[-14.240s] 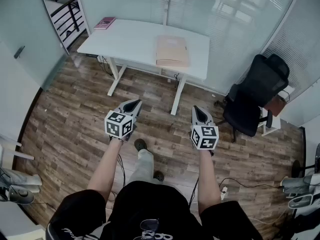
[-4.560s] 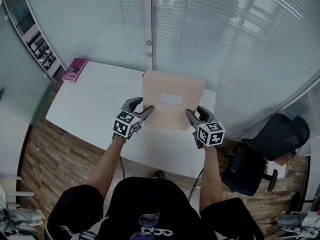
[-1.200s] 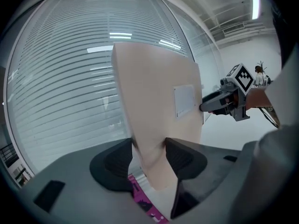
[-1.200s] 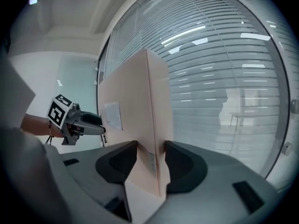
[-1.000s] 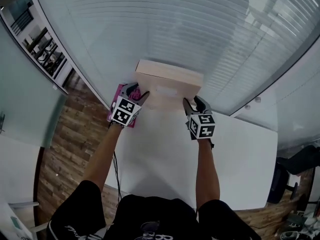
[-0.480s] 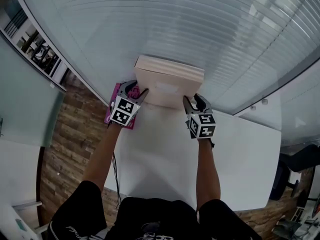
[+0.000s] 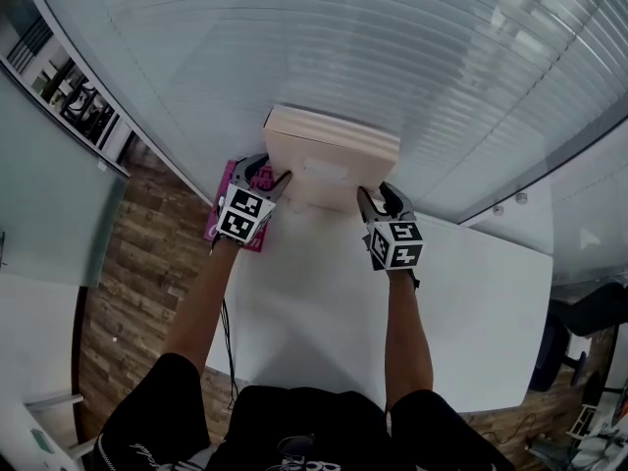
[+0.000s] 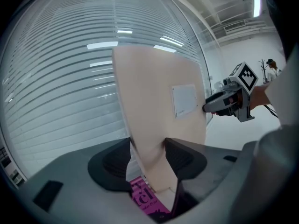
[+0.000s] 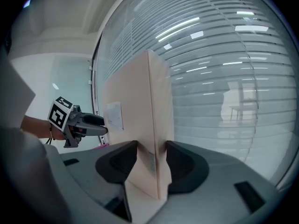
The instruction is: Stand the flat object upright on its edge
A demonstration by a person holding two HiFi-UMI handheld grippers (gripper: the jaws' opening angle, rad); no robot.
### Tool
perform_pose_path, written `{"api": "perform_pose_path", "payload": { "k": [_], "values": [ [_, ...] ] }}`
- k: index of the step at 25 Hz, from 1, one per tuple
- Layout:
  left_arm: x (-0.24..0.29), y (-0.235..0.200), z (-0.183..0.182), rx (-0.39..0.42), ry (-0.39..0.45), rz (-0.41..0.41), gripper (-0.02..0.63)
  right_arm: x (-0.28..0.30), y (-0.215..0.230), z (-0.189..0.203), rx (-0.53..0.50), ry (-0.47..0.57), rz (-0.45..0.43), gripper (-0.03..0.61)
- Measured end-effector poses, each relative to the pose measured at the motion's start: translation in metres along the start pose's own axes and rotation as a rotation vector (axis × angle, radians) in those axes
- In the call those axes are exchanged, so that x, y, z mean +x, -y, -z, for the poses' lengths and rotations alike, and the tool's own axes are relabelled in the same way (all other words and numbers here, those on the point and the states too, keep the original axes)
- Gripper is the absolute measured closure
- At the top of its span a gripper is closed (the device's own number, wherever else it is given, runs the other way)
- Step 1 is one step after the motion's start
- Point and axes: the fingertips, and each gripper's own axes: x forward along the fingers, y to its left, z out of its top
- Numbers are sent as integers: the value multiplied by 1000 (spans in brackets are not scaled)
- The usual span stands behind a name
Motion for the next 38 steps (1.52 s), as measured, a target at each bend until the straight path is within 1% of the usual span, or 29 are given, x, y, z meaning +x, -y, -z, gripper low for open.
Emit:
{"api": "perform_pose_path", "payload": {
  "k": [4,10,15,22,25,27,29,33,35,38],
  "values": [
    [-2,1,2,-26,-34,-7,380,0,-1,1,27,-17,-3,377],
    [-18,5,3,-60,-72,-47,373,-17,-3,-1,49,-20,5,374],
    [-47,21,-3,-93,-66,-69,373,-43,-7,-8,37,-3,-8,374],
    [-88,60,-22,-103,-22,-98,378,-86,-13,-10,30,26,-23,374],
    [-107,78,-29,-122,-4,-110,432,-109,-19,-9,20,33,-42,376],
    [-118,90,-33,-134,3,-124,450,-127,-21,-8,14,34,-52,377],
    [-130,102,-40,-145,18,-140,491,-146,-20,-7,11,35,-56,387],
    [-147,130,-53,-160,47,-158,549,-183,-16,1,-1,37,-58,444],
    [-153,146,-58,-167,55,-156,560,-201,-13,5,-3,39,-56,480],
    [-166,172,-60,-178,60,-153,572,-228,-13,11,-5,45,-66,516]
  ]
}}
